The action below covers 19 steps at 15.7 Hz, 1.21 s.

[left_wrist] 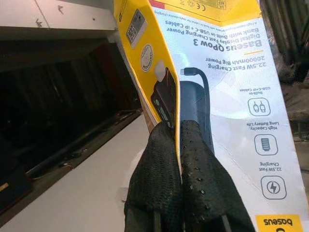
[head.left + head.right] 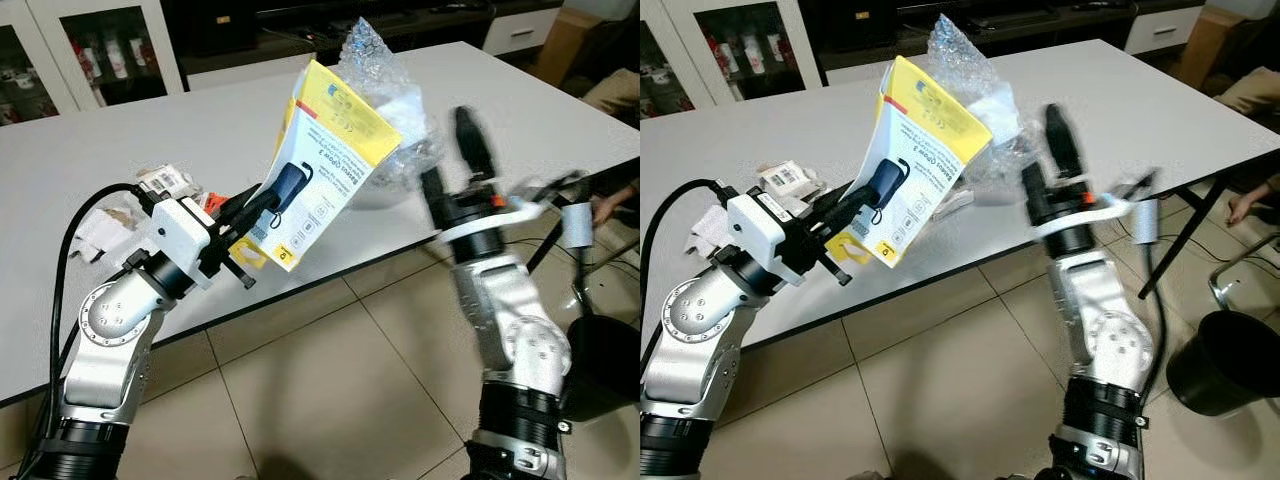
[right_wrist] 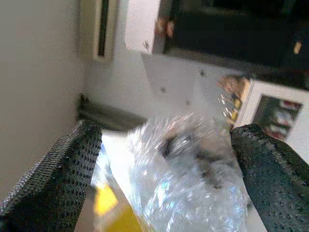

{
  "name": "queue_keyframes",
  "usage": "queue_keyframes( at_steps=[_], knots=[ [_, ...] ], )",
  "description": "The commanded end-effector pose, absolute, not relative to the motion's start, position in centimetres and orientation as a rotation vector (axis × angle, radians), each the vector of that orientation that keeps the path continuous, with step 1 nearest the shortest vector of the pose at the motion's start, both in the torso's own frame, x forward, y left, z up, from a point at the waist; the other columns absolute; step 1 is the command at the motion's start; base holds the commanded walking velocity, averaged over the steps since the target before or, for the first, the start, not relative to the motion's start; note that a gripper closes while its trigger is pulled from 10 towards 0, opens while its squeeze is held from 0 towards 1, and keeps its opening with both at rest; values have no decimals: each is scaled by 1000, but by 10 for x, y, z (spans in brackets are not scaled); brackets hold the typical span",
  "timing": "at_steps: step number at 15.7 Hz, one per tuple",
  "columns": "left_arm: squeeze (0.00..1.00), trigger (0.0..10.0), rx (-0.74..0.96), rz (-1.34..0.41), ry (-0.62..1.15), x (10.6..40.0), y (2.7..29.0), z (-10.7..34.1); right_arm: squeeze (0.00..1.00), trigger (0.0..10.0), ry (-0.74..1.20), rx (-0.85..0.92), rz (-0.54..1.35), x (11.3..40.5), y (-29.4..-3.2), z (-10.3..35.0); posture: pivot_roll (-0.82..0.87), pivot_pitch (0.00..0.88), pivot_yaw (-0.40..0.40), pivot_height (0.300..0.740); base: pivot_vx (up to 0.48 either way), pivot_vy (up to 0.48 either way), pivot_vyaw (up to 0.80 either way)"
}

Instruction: Picking trash to rubbish bin

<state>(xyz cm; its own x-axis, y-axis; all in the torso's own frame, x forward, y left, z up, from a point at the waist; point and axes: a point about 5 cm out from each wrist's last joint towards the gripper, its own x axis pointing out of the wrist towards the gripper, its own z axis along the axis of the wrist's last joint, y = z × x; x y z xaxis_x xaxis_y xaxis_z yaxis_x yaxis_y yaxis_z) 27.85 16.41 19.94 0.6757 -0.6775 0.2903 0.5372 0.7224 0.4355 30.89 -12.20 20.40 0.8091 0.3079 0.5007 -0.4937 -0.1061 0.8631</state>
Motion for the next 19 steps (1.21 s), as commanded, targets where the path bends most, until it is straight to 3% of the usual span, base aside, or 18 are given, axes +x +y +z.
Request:
queue_keyframes(
  at_steps=[1, 3, 4, 5, 6, 19],
  knots=[
    [0, 0, 323, -726, -483, 277, 159, 206, 0, 10000, -125, 1533, 707, 308, -113, 201, -22, 29, -4, 740, 0, 0, 0],
    [0, 0, 325, -737, -472, 277, 157, 204, 0, 10000, -145, 1525, 728, 306, -112, 205, -25, 30, -1, 740, 0, 0, 0],
    [0, 0, 321, -734, -470, 277, 157, 204, 0, 8549, -161, 1532, 727, 306, -114, 206, -25, 30, -1, 740, 0, 0, 0],
    [0, 0, 320, -734, -470, 277, 157, 204, 0, 8549, -162, 1533, 728, 306, -114, 206, -25, 30, -1, 740, 0, 0, 0],
    [0, 0, 320, -733, -469, 278, 157, 204, 0, 0, -169, 1532, 722, 307, -116, 205, -25, 30, -1, 740, 0, 0, 0],
    [0, 0, 326, -727, -456, 280, 155, 201, 0, 0, -199, 1525, 714, 307, -121, 205, -35, 28, -2, 740, 0, 0, 0]
  ],
)
